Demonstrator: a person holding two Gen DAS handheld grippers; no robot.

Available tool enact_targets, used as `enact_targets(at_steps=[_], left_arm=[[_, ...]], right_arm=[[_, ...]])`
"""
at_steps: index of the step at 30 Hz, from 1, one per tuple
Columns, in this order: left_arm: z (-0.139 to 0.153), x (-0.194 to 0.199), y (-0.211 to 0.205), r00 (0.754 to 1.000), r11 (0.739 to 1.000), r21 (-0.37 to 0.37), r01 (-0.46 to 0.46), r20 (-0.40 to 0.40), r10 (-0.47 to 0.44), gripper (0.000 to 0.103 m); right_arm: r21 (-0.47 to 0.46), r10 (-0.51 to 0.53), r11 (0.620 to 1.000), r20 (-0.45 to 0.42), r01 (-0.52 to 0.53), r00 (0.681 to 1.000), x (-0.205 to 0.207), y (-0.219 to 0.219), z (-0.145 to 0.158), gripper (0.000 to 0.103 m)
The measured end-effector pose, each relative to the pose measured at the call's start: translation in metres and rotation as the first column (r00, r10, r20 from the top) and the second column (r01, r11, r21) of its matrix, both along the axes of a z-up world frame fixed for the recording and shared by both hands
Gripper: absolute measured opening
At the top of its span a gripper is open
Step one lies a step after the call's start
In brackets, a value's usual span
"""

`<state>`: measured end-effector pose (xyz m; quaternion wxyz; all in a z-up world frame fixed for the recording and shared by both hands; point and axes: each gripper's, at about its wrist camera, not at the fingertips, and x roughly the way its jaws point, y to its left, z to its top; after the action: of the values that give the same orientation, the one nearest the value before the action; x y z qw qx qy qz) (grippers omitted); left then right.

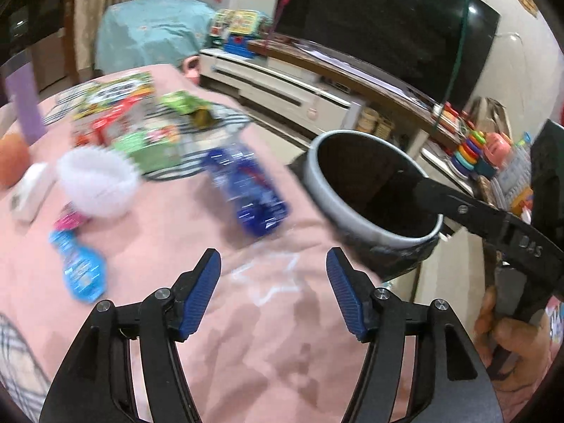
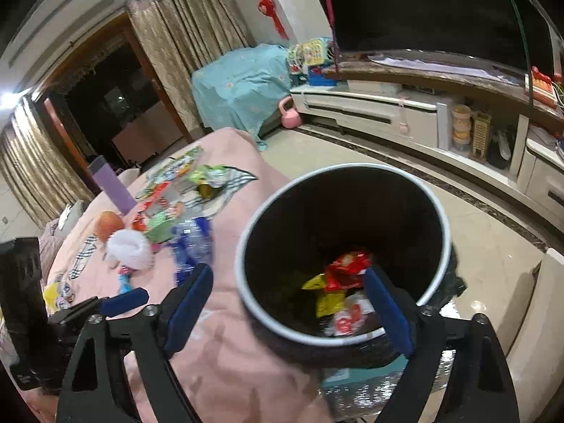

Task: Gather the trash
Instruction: 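Move both open tools back toward the bed, then grasp the blue lollipop pack with the left tool while the right tool grasps the blue bottle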

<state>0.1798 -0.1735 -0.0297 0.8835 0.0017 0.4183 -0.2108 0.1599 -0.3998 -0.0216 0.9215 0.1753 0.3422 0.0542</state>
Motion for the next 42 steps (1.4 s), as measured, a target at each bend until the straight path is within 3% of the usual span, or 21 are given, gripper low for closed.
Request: enact_targets(at_steps=[6,12,21,28,42], left_arm=[[-0.004,-0.010,0.051,0.994,0.994,-0.024,-0.105,-0.010,0.105,0.065],[-0.015,-0.015,0.098,0.975,0.974,-0.050,-0.219,-0.053,0.217,0.069],[-0.033,-0.024,0.148,0.939,0.941,-0.052,-0.334,-0.107,0.327,0.076],[-0.037,-0.021,0.160,0.928,0.931,-0.054,-0.361,-0.122,0.353,0.076],[-0.041,0.018,0.149,0.929,0.940,-0.027,-0.341,-0.163,0.333,0.079]], right_arm=[[-0.011,0.052,0.999,0.018,-0.052,0.998,-0.010,0.038,0.002,0.093],[-0.032,0.084,0.996,0.037,-0.083,0.996,-0.020,0.073,0.000,0.100],[-0.086,0.170,0.982,0.016,-0.168,0.985,-0.023,0.120,-0.008,0.100],[-0.115,0.210,0.971,0.006,-0.208,0.978,-0.021,0.140,-0.015,0.100],[-0.150,0.256,0.956,0.016,-0.251,0.967,0.008,0.148,-0.024,0.100]])
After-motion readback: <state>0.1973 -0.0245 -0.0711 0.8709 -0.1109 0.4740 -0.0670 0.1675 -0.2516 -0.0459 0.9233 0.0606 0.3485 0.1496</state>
